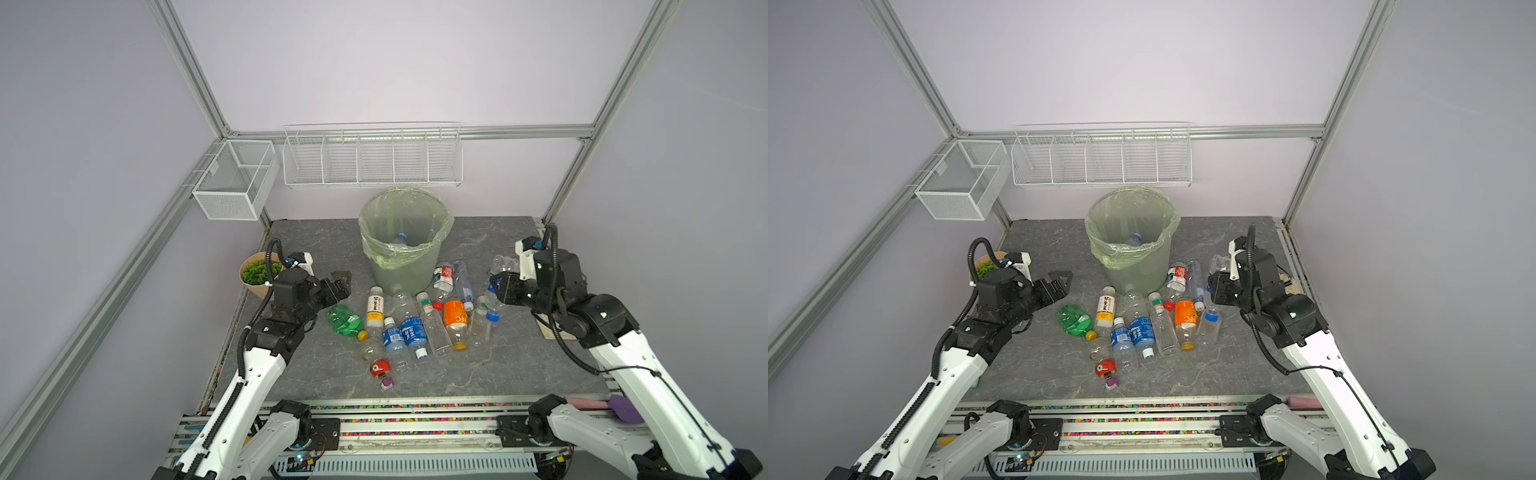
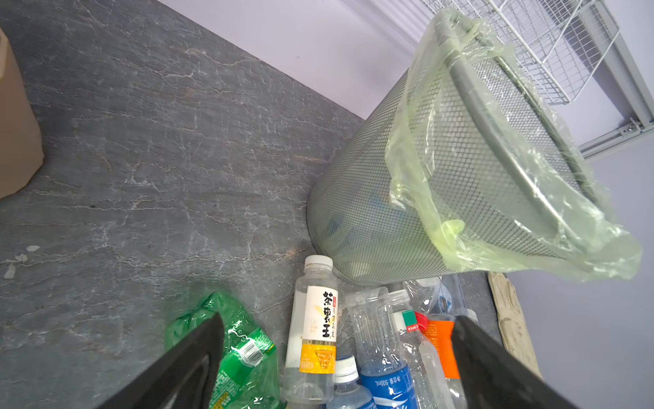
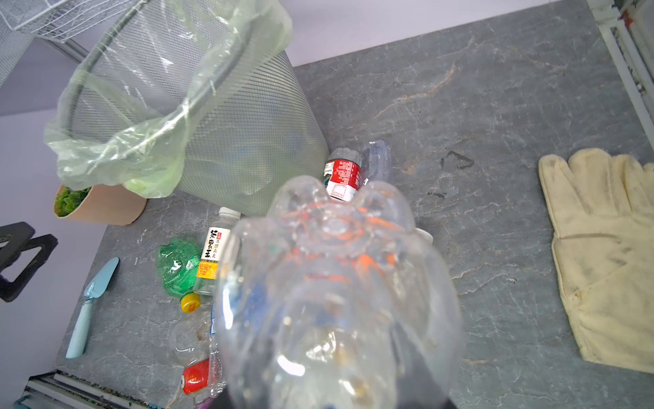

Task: Throw the plastic bottles in the bin
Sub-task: 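Lift the Pepsi-labelled bottle with the right gripper toward the bin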

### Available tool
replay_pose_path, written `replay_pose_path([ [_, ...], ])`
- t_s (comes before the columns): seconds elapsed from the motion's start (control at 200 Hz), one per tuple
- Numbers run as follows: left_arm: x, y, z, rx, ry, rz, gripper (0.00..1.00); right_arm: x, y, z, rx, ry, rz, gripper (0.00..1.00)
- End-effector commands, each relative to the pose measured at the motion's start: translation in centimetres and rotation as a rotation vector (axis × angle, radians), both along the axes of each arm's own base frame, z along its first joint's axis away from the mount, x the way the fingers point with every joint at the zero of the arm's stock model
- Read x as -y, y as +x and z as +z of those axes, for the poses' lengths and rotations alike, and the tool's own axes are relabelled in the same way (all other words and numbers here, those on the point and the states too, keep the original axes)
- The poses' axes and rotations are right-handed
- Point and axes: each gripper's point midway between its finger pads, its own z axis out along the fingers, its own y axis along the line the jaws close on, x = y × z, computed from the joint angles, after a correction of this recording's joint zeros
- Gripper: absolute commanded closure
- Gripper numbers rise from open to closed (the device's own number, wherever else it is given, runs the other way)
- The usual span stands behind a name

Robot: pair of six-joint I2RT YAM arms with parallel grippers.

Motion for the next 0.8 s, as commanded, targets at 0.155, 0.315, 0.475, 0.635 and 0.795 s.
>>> replay_pose_path([
  [0.155,0.2,-0.5,-1.1,-0.032,-0.021,-0.015,0.02,-3.6,1.4,5.6,0.223,0.043,0.119,0.93],
  [0.315,0.4,-0.9,-1.4,-0.036,-0.029,-0.03,0.02,-6.2,1.8,8.4,0.294,0.071,0.208,0.93],
  [0.475,0.6,-1.2,-1.9,-0.046,-0.035,-0.043,0.02,-9.0,2.5,10.9,0.353,0.075,0.295,0.93],
  [0.635,0.8,-1.6,-2.0,-0.049,-0.043,-0.053,0.03,-11.0,3.7,12.5,0.374,0.028,0.34,0.93],
  [0.795,0.8,-2.1,-2.0,-0.048,-0.046,-0.06,0.03,-12.2,4.4,14.1,0.413,0.033,0.351,0.93],
])
